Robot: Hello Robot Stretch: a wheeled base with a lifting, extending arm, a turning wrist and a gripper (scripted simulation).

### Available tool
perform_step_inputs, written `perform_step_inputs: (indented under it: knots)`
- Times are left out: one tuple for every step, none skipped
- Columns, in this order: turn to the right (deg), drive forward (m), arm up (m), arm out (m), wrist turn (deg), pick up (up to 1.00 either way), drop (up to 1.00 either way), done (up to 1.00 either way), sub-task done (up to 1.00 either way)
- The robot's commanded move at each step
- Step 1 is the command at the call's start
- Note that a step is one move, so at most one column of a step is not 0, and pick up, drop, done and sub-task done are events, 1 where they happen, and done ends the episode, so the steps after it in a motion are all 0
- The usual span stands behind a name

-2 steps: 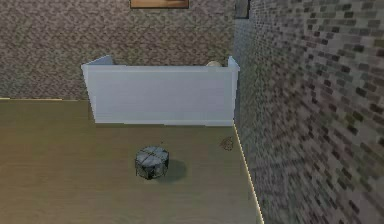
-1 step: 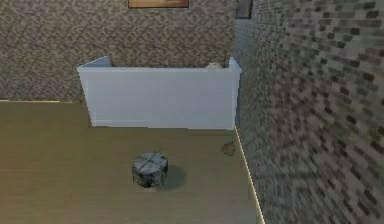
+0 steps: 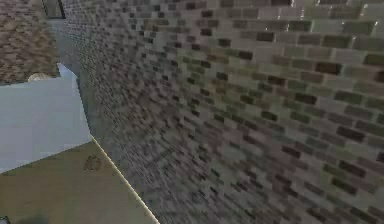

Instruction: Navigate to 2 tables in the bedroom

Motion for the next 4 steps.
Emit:
perform_step_inputs:
  knots:
    - [45.0, 0.00, 0.00, 0.00, 0.0, 0.00, 0.00, 0.00, 0.00]
    - [45.0, 0.00, 0.00, 0.00, 0.0, 0.00, 0.00, 0.00, 0.00]
    - [12.0, 0.00, 0.00, 0.00, 0.0, 0.00, 0.00, 0.00, 0.00]
    - [0.0, 0.50, 0.00, 0.00, 0.0, 0.00, 0.00, 0.00, 0.00]
